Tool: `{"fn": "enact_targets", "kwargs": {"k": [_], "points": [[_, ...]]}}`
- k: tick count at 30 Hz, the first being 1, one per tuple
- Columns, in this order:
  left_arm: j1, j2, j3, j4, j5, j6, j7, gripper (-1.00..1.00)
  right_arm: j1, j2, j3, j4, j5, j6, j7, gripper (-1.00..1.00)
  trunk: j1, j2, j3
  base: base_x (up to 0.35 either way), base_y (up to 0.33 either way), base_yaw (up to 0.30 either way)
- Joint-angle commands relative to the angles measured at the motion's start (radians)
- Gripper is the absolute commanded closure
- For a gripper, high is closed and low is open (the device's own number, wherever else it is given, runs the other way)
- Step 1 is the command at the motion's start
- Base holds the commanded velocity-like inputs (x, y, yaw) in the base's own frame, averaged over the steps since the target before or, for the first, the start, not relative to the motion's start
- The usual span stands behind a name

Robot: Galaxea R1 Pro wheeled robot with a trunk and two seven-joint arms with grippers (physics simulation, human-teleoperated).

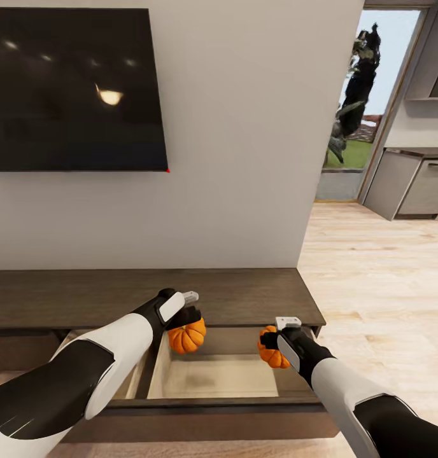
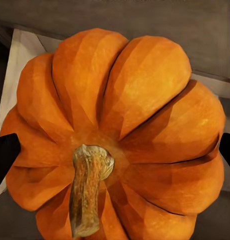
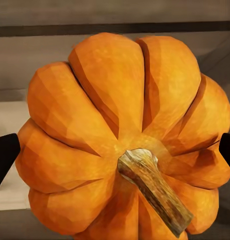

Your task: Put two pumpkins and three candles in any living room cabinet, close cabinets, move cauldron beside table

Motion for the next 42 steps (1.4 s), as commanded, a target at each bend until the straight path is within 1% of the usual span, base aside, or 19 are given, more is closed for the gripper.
{"fn": "enact_targets", "kwargs": {"k": [1, 2, 3, 5, 7, 9, 12, 18, 21, 22, 24, 31, 34, 35, 37, 38, 39, 41, 42], "points": [[0.0, 0.0, -0.006, -0.002, 0.008, -0.007, 0.01, 1.0, 0.0, 0.0, 0.009, 0.002, -0.002, 0.003, -0.008, 1.0, 0.0, 0.0, -0.001, 0.001, -0.001, 0.0], [0.0, 0.0, -0.006, -0.002, 0.007, -0.033, 0.009, 1.0, 0.0, 0.001, 0.009, 0.01, 0.008, 0.002, -0.008, 1.0, 0.0, 0.0, -0.001, 0.0, 0.0, 0.0], [0.0, 0.0, -0.006, -0.003, 0.007, -0.074, 0.007, 1.0, 0.0, 0.001, 0.009, 0.015, 0.013, 0.001, -0.008, 1.0, 0.0, 0.0, -0.001, 0.0, 0.0, 0.0], [0.0, 0.0, -0.007, -0.005, 0.007, -0.131, 0.006, 1.0, 0.0, 0.001, 0.009, 0.018, 0.016, 0.0, -0.008, 1.0, 0.0, 0.0, -0.001, 0.0, 0.0, 0.0], [0.0, 0.0, -0.01, -0.007, 0.007, -0.161, 0.006, 1.0, 0.0, 0.001, 0.009, 0.022, 0.017, 0.001, -0.009, 1.0, 0.0, 0.0, -0.001, 0.0, 0.0, 0.0], [0.0, 0.0, -0.011, -0.009, 0.007, -0.174, 0.005, 1.0, 0.0, 0.001, 0.01, 0.037, 0.018, 0.001, -0.009, 1.0, 0.0, 0.0, -0.001, 0.0, 0.0, 0.0], [0.0, 0.0, -0.012, -0.009, 0.007, -0.18, 0.005, 1.0, 0.0, 0.001, 0.01, 0.057, 0.018, 0.001, -0.01, 1.0, 0.0, 0.0, -0.001, 0.0, 0.0, 0.0], [0.0, 0.0, -0.014, -0.011, 0.007, -0.176, 0.007, 1.0, 0.0, 0.001, 0.01, 0.064, 0.018, 0.0, -0.011, 1.0, 0.0, 0.0, -0.001, 0.0, 0.0, 0.0], [0.0, 0.0, -0.02, -0.043, 0.007, -0.174, 0.012, 1.0, 0.0, 0.001, 0.011, 0.064, 0.018, 0.0, -0.011, 1.0, 0.0, 0.0, -0.001, 0.0, 0.0, 0.0], [0.0, 0.0, -0.025, -0.075, 0.007, -0.174, 0.015, 1.0, 0.0, 0.001, 0.011, 0.064, 0.018, -0.006, -0.011, 1.0, 0.0, 0.0, -0.001, 0.0, 0.0, 0.0], [0.0, 0.0, -0.029, -0.105, 0.007, -0.175, 0.016, 1.0, 0.0, 0.001, 0.01, 0.064, 0.018, -0.009, -0.011, 1.0, 0.0, 0.0, -0.001, 0.0, 0.0, 0.0], [0.0, 0.0, -0.035, -0.153, 0.007, -0.176, 0.018, 1.0, 0.0, 0.0, 0.01, 0.064, 0.018, -0.01, -0.011, 1.0, 0.0, 0.0, -0.001, 0.0, 0.0, 0.0], [0.0, 0.0, -0.035, -0.192, 0.007, -0.174, 0.019, 1.0, 0.0, 0.0, 0.01, 0.064, 0.018, -0.011, -0.011, 1.0, 0.0, 0.0, -0.001, 0.0, 0.0, 0.0], [0.0, 0.0, -0.035, -0.218, 0.007, -0.172, 0.019, 1.0, 0.0, 0.0, 0.01, 0.063, 0.018, -0.011, -0.011, 1.0, 0.0, 0.0, -0.001, 0.0, 0.0, 0.0], [0.0, 0.0, -0.034, -0.262, 0.008, -0.171, 0.039, 1.0, 0.0, -0.001, 0.01, 0.063, 0.018, -0.011, -0.011, 1.0, 0.0, 0.0, -0.001, 0.0, 0.0, 0.0], [0.0, 0.0, -0.034, -0.272, 0.008, -0.171, 0.05, 1.0, 0.0, -0.001, 0.01, 0.063, 0.018, -0.011, -0.011, 1.0, 0.0, 0.0, -0.001, 0.0, 0.0, 0.0], [0.0, 0.0, -0.034, -0.29, 0.009, -0.171, 0.08, 1.0, 0.0, -0.001, 0.01, 0.063, 0.018, -0.011, -0.011, 1.0, 0.0, 0.0, -0.001, 0.0, 0.0, 0.0], [0.0, 0.0, -0.035, -0.331, 0.014, -0.17, 0.166, 1.0, 0.0, -0.001, 0.01, 0.063, 0.018, -0.011, -0.011, 1.0, 0.0, 0.0, -0.001, 0.0, 0.0, 0.0], [0.0, 0.0, -0.035, -0.341, 0.015, -0.17, 0.189, 1.0, 0.0, -0.001, 0.01, 0.063, 0.018, -0.011, -0.011, 1.0, 0.0, 0.0, -0.001, 0.0, 0.0, 0.0]]}}
